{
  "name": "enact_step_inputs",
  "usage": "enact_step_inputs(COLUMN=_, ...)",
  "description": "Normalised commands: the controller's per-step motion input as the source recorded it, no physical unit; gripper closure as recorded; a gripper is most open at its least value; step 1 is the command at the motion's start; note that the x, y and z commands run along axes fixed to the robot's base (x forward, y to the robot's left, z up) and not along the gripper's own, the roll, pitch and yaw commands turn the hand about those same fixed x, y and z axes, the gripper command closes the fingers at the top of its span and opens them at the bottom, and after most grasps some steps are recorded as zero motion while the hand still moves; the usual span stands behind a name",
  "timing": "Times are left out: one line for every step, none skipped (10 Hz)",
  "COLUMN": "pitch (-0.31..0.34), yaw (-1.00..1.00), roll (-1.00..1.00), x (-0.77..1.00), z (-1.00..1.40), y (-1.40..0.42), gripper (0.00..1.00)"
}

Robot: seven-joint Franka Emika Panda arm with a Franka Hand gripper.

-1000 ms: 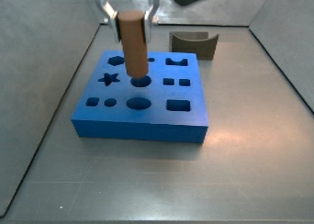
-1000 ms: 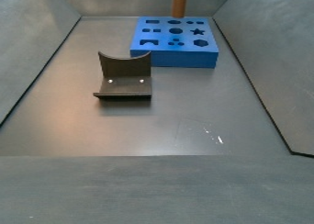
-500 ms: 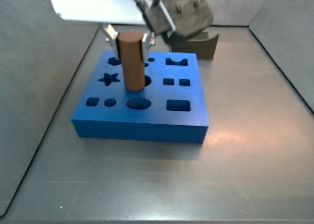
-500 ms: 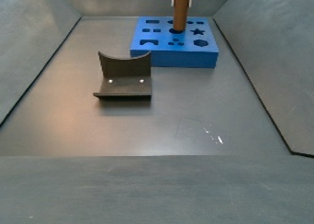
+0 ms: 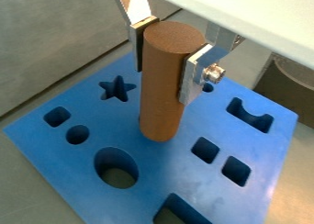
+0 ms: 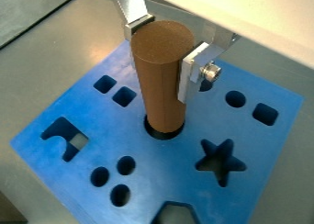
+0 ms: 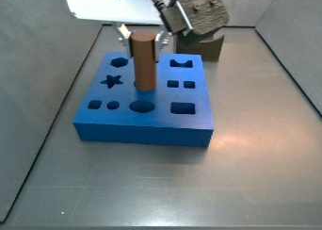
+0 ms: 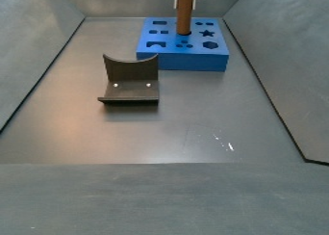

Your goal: Insert the round object.

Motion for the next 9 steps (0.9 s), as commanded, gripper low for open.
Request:
enact_step_inputs(pitch=0.0, yaw=-0.09, roll=0.04, x=0.0, z=-0.43, y=0.01, gripper=1.0)
enact_step_inputs(pitch=-0.041, yaw=-0.09, roll=0.01, x=-0.15, z=-0.4, y=0.05, gripper=1.0)
enact_step_inputs(pitch=-0.07, yaw=-0.11, roll=0.0, x=-0.28, z=-0.37, y=0.11, gripper=1.0)
enact_step_inputs(pitch=-0.034, yaw=-0.03, roll=0.0, x=-0.16, z=-0.39, y=0.21, gripper=1.0)
enact_step_inputs(pitch=0.0, yaw=0.0, roll=0.05, x=0.0, z=-0.44, y=0.21, gripper=1.0)
enact_step_inputs(pitch=0.0, yaw=0.0, roll=0.03, x=0.01, z=-0.51, y=0.06, gripper=1.0)
enact_step_inputs(pitch=-0.024, yaw=0.0, roll=-0.01, x=0.03, z=-0.55, y=0.0, gripper=1.0)
enact_step_inputs(pitch=-0.041, yaw=-0.03, roll=-0.09, x=0.0, z=-0.56, y=-0.04, gripper=1.0)
enact_step_inputs(pitch=-0.046, yaw=-0.05, roll=-0.12, x=0.0, z=-0.55, y=-0.08, gripper=1.0)
